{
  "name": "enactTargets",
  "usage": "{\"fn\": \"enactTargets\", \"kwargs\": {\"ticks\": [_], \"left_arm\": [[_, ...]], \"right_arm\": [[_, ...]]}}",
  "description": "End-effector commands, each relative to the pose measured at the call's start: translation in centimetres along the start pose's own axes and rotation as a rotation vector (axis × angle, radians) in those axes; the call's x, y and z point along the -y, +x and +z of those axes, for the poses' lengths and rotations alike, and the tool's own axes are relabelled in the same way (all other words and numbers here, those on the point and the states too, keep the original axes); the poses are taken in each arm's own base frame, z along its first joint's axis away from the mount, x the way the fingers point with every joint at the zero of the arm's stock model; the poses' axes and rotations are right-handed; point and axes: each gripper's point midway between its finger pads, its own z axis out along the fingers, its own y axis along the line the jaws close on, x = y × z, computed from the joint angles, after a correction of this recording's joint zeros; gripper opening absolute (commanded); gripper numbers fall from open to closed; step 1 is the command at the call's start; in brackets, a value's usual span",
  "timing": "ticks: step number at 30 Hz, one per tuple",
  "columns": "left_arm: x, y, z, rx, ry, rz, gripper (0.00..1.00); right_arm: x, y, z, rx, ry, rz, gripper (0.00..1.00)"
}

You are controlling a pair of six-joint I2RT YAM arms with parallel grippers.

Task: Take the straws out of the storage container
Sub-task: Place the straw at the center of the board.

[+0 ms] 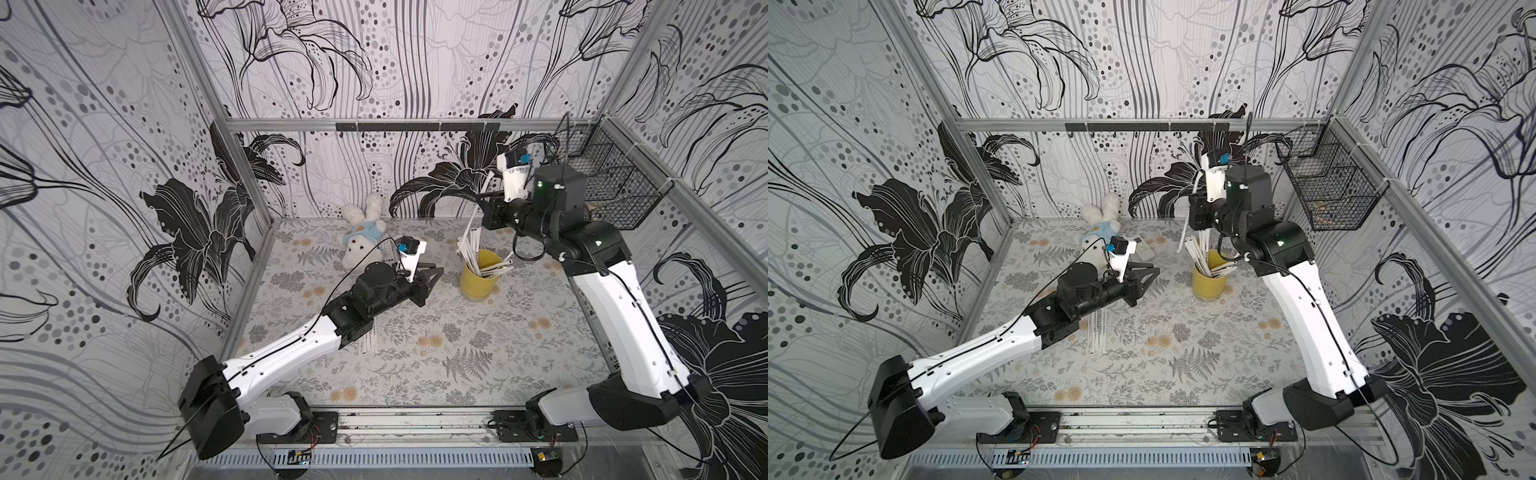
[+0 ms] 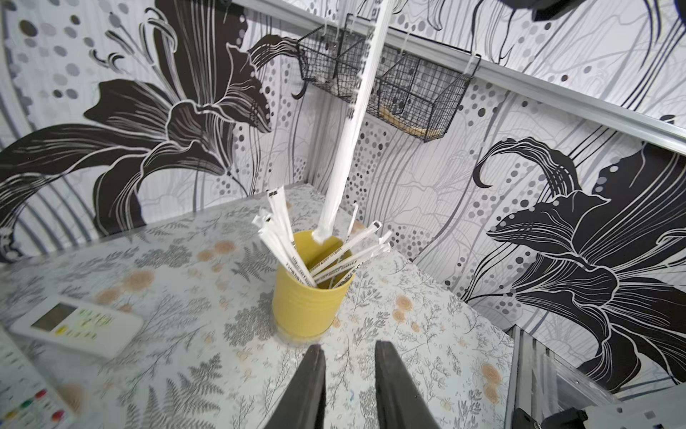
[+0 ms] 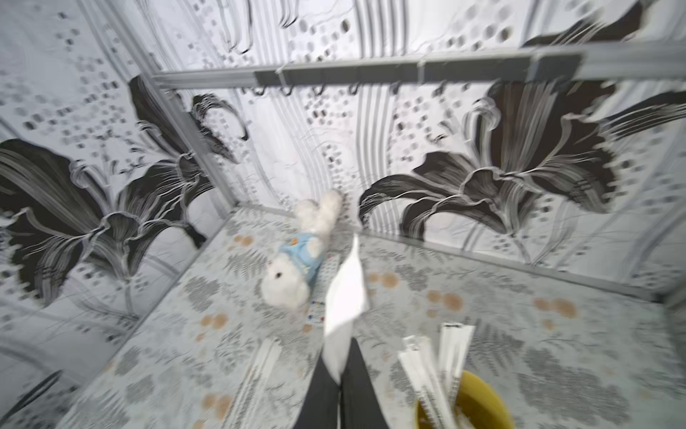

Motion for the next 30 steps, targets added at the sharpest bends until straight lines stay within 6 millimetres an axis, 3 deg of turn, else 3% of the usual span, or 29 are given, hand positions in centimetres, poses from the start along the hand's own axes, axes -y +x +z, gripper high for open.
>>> {"fn": "enactTargets", "kwargs": {"ticks": [1,7,12,18,30], "left_arm": [[-2.2,3.3,-2.3,-0.121,-0.122,-0.083,0.29],[-6.3,8.4,-6.6,-0.269,-0.348,-0.187,0.29],[-9.6,10.5,-10.4,-0.264,-0.508,-0.234,0.29],[-11.8,11.2,-12.5,-0.231,-0.547,-0.277,0.29],[-12.4,12.7,-11.8,-0.270,-0.536,-0.249,0.29]], "right_arm": [[-5.7,7.4,5.7,-0.273,-0.272,0.097,0.04],[-12.1,16.3,12.5,-0.535,-0.512,0.215,0.02],[-16.2,22.2,15.8,-0.702,-0.629,0.293,0.03],[-16.6,27.2,19.1,-0.819,-0.603,0.360,0.03],[-15.6,33.0,23.4,-0.948,-0.540,0.427,0.06]]}}
